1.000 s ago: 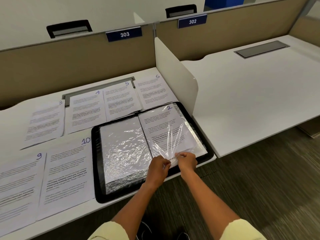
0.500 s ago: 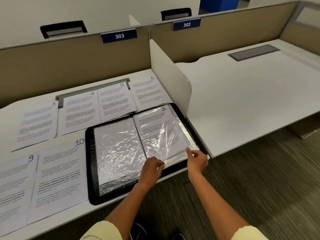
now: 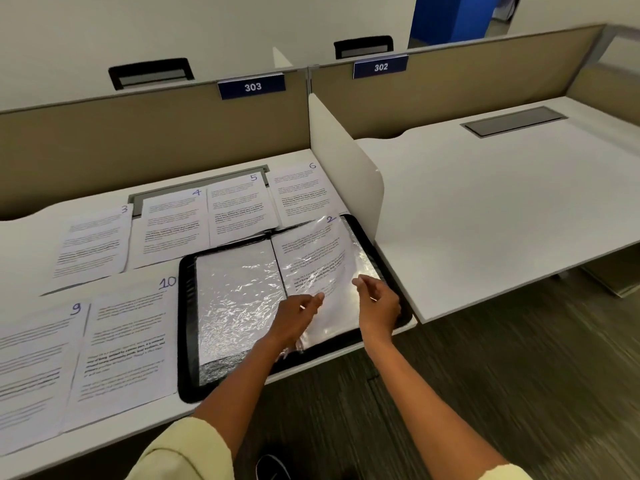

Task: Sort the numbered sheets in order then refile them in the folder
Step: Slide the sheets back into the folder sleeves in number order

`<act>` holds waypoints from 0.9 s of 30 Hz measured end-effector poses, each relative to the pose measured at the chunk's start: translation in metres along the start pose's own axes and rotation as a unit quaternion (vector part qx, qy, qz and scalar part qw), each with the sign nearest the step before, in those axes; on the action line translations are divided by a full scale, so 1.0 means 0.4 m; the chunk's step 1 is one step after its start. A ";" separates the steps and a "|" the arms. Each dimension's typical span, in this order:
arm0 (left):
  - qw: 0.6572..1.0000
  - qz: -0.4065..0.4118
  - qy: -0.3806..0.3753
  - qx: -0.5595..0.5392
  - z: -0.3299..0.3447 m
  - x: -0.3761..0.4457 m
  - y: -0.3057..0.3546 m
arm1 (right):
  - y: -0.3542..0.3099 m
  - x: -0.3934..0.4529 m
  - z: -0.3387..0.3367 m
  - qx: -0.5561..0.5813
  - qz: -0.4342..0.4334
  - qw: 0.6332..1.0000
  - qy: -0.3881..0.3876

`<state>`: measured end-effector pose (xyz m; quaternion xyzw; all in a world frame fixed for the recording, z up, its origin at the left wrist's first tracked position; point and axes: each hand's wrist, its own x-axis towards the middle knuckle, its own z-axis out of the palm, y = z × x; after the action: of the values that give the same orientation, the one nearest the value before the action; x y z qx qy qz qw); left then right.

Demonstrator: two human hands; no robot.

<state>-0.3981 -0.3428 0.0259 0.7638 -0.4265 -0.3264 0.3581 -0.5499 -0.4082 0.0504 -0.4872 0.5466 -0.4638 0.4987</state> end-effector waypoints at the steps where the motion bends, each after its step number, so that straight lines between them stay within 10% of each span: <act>1: 1.000 -0.003 0.009 -0.024 -0.016 0.004 0.018 | -0.011 -0.012 0.010 -0.005 -0.021 1.000 -0.016; 15: 0.977 0.035 0.138 -0.156 -0.239 -0.059 0.080 | -0.017 -0.196 0.153 -0.093 -0.291 0.921 -0.243; 27: 0.944 -0.116 0.284 -0.121 -0.316 -0.215 -0.148 | 0.125 -0.182 0.164 -0.324 -0.135 0.827 -0.440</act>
<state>-0.3081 -0.2103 0.0608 0.8201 -0.1730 -0.1838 0.5136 -0.4860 -0.3322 0.0028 -0.8420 0.3170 -0.0593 0.4324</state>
